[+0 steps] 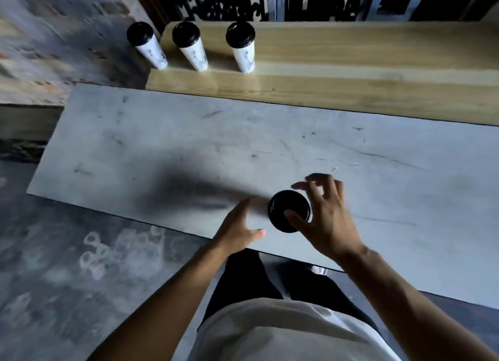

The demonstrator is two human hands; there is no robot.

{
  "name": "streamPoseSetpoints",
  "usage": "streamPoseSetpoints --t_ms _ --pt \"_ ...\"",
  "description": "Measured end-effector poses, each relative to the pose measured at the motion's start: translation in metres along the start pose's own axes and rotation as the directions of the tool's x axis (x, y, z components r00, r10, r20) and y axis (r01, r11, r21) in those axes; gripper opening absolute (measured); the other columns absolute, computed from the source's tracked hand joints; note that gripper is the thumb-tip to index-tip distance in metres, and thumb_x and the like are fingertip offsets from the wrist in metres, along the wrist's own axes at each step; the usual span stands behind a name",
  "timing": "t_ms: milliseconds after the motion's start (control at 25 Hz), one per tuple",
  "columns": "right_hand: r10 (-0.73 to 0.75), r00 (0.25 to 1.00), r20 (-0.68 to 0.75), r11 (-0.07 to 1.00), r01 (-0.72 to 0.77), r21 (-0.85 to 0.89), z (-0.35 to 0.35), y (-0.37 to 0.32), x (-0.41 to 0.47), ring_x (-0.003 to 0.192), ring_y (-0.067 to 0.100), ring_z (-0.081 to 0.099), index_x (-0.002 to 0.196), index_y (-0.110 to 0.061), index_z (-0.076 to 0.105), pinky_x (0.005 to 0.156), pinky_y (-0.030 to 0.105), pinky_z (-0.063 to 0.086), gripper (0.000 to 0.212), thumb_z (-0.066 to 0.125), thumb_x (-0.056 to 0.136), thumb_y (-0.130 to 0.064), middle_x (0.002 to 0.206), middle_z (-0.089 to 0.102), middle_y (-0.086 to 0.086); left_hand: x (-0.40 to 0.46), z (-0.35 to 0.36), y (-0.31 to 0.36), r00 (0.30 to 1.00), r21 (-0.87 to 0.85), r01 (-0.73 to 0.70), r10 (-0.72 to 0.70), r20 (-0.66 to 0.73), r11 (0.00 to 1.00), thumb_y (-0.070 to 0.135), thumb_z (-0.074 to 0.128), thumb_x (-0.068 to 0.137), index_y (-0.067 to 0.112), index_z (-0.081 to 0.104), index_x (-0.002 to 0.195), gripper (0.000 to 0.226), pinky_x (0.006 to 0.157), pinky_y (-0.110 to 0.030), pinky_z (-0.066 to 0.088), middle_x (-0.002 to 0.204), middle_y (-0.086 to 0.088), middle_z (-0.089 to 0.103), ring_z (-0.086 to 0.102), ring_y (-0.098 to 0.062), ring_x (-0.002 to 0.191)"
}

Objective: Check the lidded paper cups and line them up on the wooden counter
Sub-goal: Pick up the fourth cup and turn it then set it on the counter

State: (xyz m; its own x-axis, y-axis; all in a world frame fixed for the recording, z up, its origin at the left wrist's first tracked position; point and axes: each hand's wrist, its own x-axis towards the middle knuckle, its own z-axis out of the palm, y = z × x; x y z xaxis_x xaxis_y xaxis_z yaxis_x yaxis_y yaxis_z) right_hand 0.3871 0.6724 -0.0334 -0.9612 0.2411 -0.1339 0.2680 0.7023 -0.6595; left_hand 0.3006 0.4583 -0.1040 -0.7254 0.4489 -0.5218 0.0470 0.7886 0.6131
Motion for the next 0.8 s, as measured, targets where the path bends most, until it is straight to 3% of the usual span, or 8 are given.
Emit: streamPoseSetpoints --t_ms 120,240,320,440,520,600,680,800 --pt "-0.036 0.997 0.062 0.995 0.041 -0.094 0.011 0.001 -0.013 0.118 0.037 0.048 0.12 -0.014 0.07 0.096 0.046 0.051 0.048 0.083 0.077 -0.033 0.131 0.055 0.012 0.01 0.015 0.018 0.999 -0.05 -0.032 0.034 0.039 0.998 0.019 0.087 0.072 0.022 0.039 0.154 0.095 0.118 -0.029 0.037 0.157 0.003 0.049 0.047 -0.014 0.143" --pt "0.04 0.997 0.071 0.994 -0.032 -0.104 0.017 0.001 -0.016 0.118 0.031 0.048 0.124 -0.018 0.066 0.09 0.045 0.055 0.049 0.08 0.079 -0.031 0.134 0.052 0.006 0.024 0.026 0.032 0.988 -0.095 -0.145 0.149 0.041 0.985 0.014 0.084 0.065 0.034 0.058 0.127 0.071 0.095 -0.029 0.056 0.121 0.016 0.071 0.066 0.001 0.111" --pt "0.082 0.994 0.067 0.996 -0.079 -0.049 0.017 0.003 -0.016 0.118 0.03 0.049 0.128 -0.017 0.063 0.092 0.042 0.054 0.052 0.079 0.079 -0.024 0.135 0.052 0.006 0.027 0.027 0.035 0.981 -0.05 -0.187 0.189 0.042 0.981 0.014 0.08 0.062 0.036 0.061 0.119 0.063 0.083 -0.029 0.058 0.107 0.015 0.074 0.069 -0.001 0.097" --pt "0.124 0.99 0.061 0.987 -0.129 0.098 0.012 0.005 -0.016 0.117 0.031 0.059 0.137 -0.011 0.057 0.099 0.041 0.054 0.063 0.079 0.077 -0.011 0.134 0.057 0.01 0.026 0.019 0.032 0.964 0.061 -0.263 0.261 0.046 0.963 0.025 0.081 0.064 0.024 0.059 0.128 0.067 0.1 -0.036 0.053 0.128 0.001 0.069 0.063 -0.019 0.121" --pt "0.176 0.984 0.033 0.956 -0.179 0.234 0.006 0.004 -0.016 0.111 0.026 0.066 0.144 -0.012 0.052 0.097 0.038 0.057 0.068 0.074 0.08 -0.009 0.134 0.06 0.01 0.018 0.004 0.03 0.965 0.03 -0.252 0.249 0.08 0.967 0.035 0.083 0.066 0.021 0.048 0.132 0.076 0.11 -0.031 0.042 0.144 -0.001 0.056 0.048 -0.019 0.136" --pt "0.241 0.97 0.023 0.908 -0.234 0.348 0.0 -0.002 -0.013 0.107 0.018 0.067 0.148 -0.022 0.048 0.087 0.027 0.057 0.069 0.062 0.08 -0.022 0.132 0.06 0.004 0.012 -0.017 0.036 0.965 0.053 -0.242 0.235 0.117 0.969 0.046 0.078 0.061 0.03 0.038 0.116 0.07 0.082 -0.03 0.052 0.118 0.005 0.063 0.063 -0.023 0.111" --pt "0.334 0.942 0.029 0.805 -0.301 0.511 -0.002 -0.009 -0.01 0.109 0.018 0.066 0.143 -0.03 0.054 0.082 0.024 0.052 0.066 0.053 0.077 -0.038 0.132 0.061 0.001 0.005 -0.038 0.05 0.955 0.16 -0.285 0.267 0.127 0.945 0.051 0.075 0.058 0.032 0.03 0.103 0.066 0.057 -0.033 0.047 0.088 0.009 0.061 0.065 -0.028 0.078" --pt "0.47 0.882 0.043 0.599 -0.354 0.719 -0.003 -0.025 -0.003 0.111 0.029 0.064 0.129 -0.03 0.067 0.081 0.036 0.05 0.059 0.051 0.081 -0.06 0.13 0.065 0.006 -0.003 -0.062 0.073 0.92 0.329 -0.392 0.37 0.13 0.859 0.056 0.075 0.058 0.031 0.039 0.117 0.073 0.065 -0.032 0.048 0.106 0.007 0.066 0.068 -0.027 0.087"
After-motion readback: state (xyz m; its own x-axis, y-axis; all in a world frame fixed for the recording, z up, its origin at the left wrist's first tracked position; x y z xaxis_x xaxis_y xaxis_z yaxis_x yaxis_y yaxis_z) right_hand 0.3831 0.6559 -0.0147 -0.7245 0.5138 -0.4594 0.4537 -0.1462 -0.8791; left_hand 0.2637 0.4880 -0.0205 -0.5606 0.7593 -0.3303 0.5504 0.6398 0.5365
